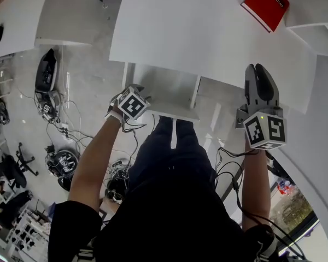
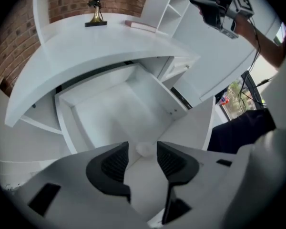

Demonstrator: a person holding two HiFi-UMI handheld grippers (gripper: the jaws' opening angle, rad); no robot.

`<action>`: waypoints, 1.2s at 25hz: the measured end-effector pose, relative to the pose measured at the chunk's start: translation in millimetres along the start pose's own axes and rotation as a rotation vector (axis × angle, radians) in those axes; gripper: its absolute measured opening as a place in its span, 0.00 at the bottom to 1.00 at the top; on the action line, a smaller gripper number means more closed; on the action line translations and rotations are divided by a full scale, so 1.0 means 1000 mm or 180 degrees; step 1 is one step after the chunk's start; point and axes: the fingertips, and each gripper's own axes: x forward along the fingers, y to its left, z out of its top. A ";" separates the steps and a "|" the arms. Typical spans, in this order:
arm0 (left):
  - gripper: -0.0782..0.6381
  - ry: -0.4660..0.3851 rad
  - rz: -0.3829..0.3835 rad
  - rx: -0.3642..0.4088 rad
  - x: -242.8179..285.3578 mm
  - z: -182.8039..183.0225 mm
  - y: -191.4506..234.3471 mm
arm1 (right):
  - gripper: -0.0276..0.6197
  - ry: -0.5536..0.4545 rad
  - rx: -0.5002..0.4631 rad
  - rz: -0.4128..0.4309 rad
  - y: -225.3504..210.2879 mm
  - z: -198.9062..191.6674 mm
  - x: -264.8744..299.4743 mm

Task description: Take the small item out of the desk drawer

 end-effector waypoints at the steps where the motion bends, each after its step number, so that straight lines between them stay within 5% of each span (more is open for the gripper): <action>1: 0.37 0.0120 -0.0051 0.0050 0.007 -0.002 -0.001 | 0.17 0.0030 0.0013 -0.0004 -0.004 -0.006 0.003; 8: 0.39 0.0672 -0.0481 0.0033 0.049 -0.009 -0.011 | 0.16 0.0116 0.0072 -0.0135 -0.042 -0.022 0.014; 12: 0.39 0.0705 -0.0703 -0.0121 0.053 -0.004 -0.014 | 0.16 0.0186 0.0086 -0.0178 -0.050 -0.028 0.021; 18: 0.39 0.1071 -0.0797 0.0052 0.061 -0.002 -0.020 | 0.15 0.0202 0.0109 -0.0182 -0.055 -0.031 0.016; 26: 0.39 0.1561 -0.0608 0.0270 0.083 -0.022 -0.012 | 0.14 0.0191 0.0154 -0.0221 -0.066 -0.032 0.013; 30: 0.30 0.1512 -0.0692 0.0153 0.082 -0.017 -0.014 | 0.12 0.0194 0.0172 -0.0230 -0.070 -0.032 0.009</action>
